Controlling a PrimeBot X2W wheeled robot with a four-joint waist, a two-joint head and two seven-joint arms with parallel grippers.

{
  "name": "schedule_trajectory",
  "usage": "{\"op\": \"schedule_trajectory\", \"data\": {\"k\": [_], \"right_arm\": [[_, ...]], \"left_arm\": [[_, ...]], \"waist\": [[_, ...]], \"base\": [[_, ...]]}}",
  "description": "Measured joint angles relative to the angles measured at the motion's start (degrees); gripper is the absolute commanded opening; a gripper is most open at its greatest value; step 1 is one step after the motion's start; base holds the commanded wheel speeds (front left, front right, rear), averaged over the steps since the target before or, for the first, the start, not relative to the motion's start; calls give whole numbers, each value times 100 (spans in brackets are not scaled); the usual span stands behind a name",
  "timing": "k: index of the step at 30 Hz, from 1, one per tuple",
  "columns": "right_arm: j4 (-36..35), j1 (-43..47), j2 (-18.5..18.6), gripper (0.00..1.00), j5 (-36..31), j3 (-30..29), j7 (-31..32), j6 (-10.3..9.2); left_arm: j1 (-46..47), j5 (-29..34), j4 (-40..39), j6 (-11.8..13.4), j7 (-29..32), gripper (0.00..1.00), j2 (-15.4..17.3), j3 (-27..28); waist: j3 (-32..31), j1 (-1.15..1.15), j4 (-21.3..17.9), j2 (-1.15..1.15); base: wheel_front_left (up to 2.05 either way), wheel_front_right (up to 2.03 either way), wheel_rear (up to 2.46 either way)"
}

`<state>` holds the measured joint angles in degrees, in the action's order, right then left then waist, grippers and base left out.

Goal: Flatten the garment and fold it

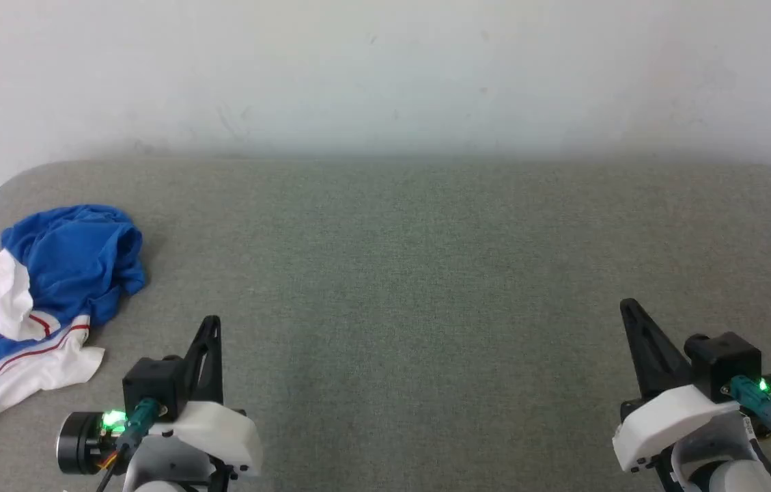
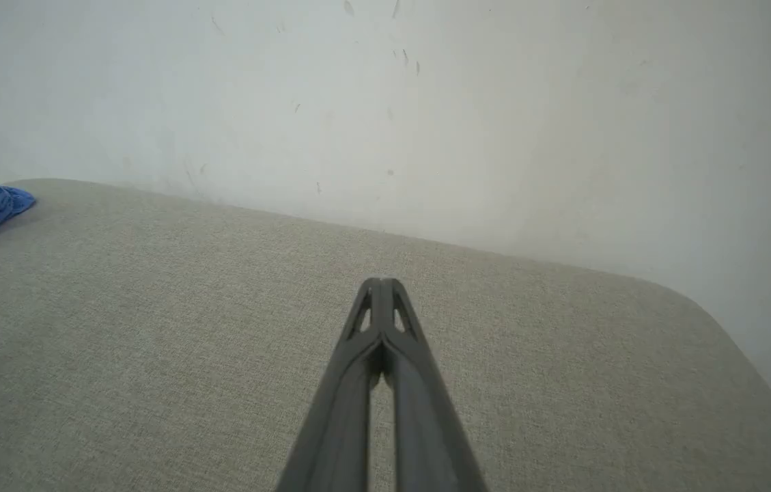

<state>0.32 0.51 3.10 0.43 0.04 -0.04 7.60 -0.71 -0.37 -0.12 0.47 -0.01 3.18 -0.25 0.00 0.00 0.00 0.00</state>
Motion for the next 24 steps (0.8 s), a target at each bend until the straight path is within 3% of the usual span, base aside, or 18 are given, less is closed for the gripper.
{"op": "schedule_trajectory", "data": {"k": [2, 3, 24], "right_arm": [[3, 0, 1, 0, 2, 1, 0, 1], [10, 1, 3, 100, 2, 0, 0, 1], [56, 9, 5, 100, 96, -231, -171, 1]], "left_arm": [[-2, -2, -1, 2, 0, 0, 1, -1], [-4, -2, -1, 2, 0, 100, 2, -2], [-27, -5, -13, 2, -163, 100, 2, -3]], "waist": [[0, 0, 0, 0], [0, 0, 0, 0], [2, 0, 29, 0]], "base": [[0, 0, 0], [0, 0, 0], [0, 0, 0]]}}
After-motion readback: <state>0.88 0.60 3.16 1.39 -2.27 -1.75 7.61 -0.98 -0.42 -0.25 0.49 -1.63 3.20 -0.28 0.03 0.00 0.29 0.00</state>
